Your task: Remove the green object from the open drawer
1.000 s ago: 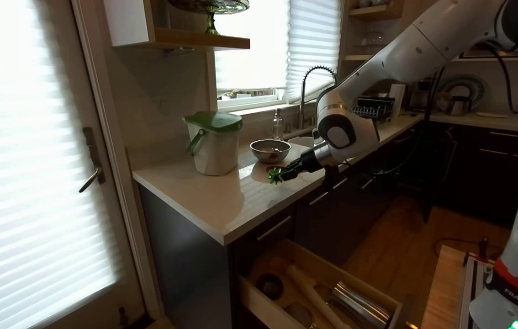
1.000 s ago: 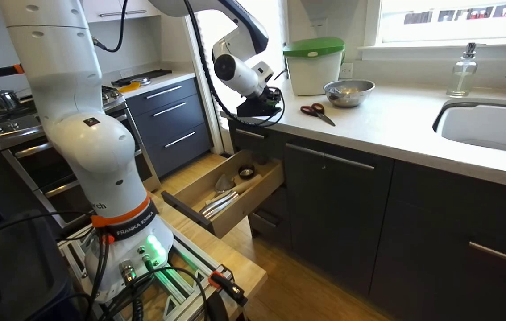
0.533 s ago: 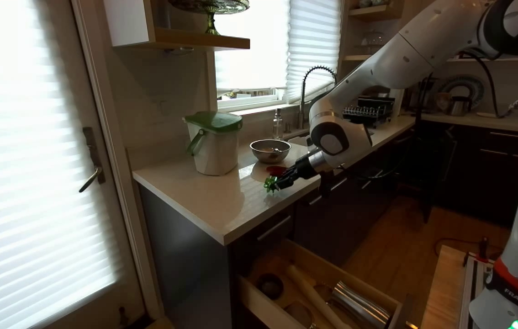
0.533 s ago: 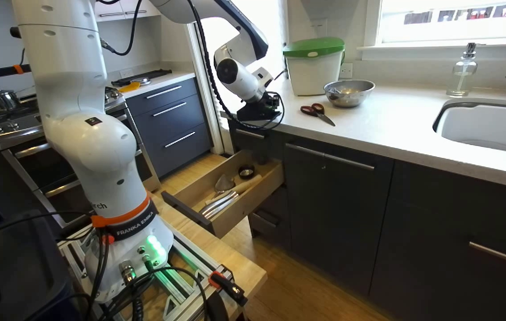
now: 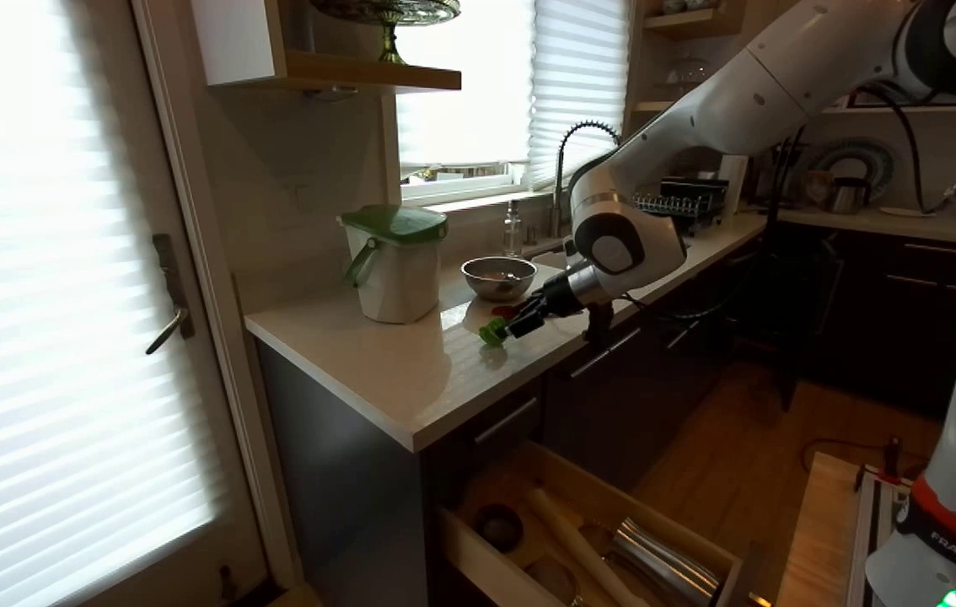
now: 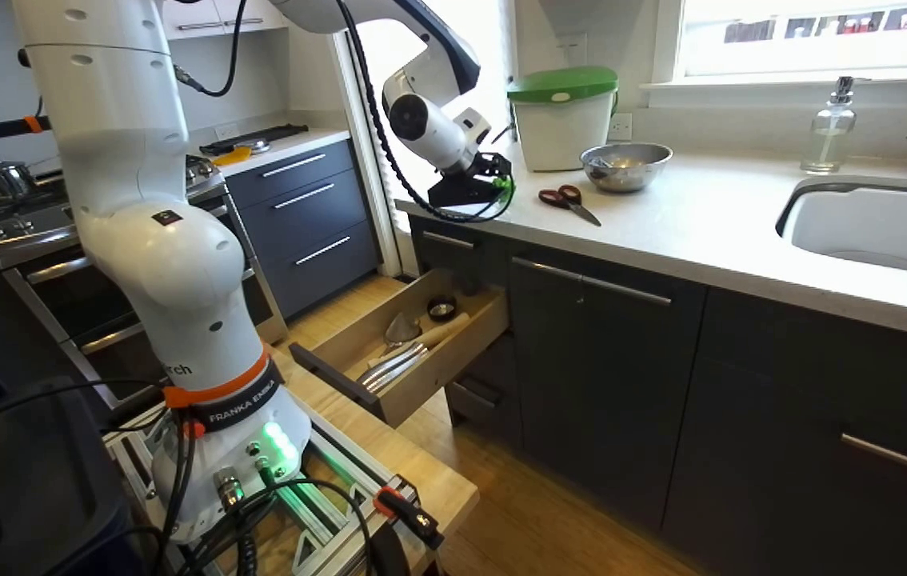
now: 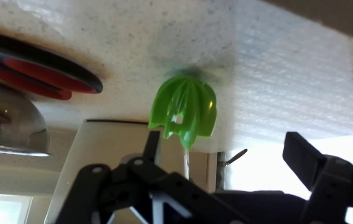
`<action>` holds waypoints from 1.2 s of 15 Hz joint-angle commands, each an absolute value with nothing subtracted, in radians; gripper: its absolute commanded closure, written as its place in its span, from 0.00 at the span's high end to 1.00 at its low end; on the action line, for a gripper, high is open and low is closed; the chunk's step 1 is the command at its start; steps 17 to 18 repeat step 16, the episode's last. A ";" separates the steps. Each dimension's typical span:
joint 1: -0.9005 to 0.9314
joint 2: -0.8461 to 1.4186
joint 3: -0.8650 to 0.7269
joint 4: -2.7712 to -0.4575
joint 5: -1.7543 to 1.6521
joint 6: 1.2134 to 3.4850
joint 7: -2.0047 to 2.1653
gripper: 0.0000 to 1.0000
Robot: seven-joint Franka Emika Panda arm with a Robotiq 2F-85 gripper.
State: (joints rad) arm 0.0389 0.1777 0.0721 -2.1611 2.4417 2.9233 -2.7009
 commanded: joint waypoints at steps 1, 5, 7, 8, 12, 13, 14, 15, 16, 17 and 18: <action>0.018 0.065 0.061 -2.226 2.418 2.933 -2.701 1.00; 0.005 -0.056 0.078 -2.341 2.246 2.979 -2.538 1.00; 0.032 -0.121 0.064 -2.416 2.110 2.995 -2.396 1.00; 0.039 -0.149 0.070 -2.461 2.035 2.990 -2.318 1.00; 0.037 -0.152 0.065 -2.479 1.908 2.933 -2.221 1.00; 0.036 -0.179 0.064 -2.513 1.857 2.904 -2.174 1.00; 0.036 -0.200 0.062 -2.536 1.837 2.891 -2.158 1.00; 0.036 -0.214 0.061 -2.551 1.832 2.884 -2.154 1.00; 0.036 -0.222 0.060 -2.557 1.830 2.880 -2.154 1.00; 0.036 -0.222 0.060 -2.557 1.830 2.880 -2.154 1.00; 0.036 -0.222 0.060 -2.557 1.830 2.880 -2.154 1.00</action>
